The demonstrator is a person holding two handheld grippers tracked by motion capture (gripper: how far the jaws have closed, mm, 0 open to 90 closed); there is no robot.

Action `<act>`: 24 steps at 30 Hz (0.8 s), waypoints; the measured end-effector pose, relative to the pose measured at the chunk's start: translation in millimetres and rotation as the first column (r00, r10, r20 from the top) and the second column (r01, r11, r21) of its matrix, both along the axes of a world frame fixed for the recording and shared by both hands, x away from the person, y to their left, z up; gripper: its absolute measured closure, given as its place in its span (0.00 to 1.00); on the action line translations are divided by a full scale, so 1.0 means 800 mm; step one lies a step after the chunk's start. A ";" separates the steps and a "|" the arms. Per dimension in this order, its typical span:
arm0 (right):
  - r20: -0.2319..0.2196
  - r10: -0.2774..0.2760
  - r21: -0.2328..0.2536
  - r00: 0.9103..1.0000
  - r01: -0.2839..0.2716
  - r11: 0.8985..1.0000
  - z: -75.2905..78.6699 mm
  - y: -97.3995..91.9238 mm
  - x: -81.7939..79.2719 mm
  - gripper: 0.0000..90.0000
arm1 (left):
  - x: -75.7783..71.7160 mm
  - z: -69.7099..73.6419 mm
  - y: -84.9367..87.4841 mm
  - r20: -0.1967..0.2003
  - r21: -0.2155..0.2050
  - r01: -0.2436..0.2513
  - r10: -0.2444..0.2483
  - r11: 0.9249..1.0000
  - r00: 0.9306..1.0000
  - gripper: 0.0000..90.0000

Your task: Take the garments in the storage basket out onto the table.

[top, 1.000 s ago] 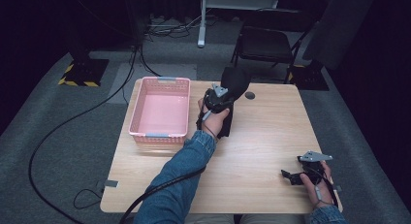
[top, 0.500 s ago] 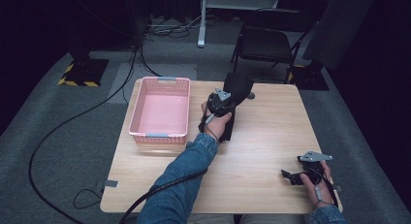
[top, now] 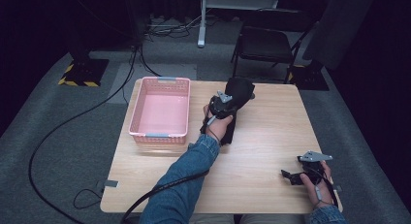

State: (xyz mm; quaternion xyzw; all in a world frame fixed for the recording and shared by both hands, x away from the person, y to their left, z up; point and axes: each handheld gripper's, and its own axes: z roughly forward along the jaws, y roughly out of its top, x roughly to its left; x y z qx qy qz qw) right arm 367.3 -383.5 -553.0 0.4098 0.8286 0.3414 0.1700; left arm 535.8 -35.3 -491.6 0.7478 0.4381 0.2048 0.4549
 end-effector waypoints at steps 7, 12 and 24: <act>0.000 0.000 -0.001 1.000 0.000 1.000 0.000 0.000 0.000 0.00 | 0.002 -0.008 -0.004 -0.016 0.005 0.004 -0.004 1.000 1.000 0.56; 0.000 0.000 -0.001 1.000 0.000 1.000 0.000 0.000 0.000 0.00 | 0.004 -0.011 -0.004 -0.024 0.013 0.003 -0.003 1.000 1.000 0.56; 0.000 0.006 -0.001 1.000 -0.006 1.000 0.000 -0.001 0.000 0.00 | 0.008 -0.019 -0.007 -0.055 -0.011 0.008 -0.009 1.000 0.998 0.37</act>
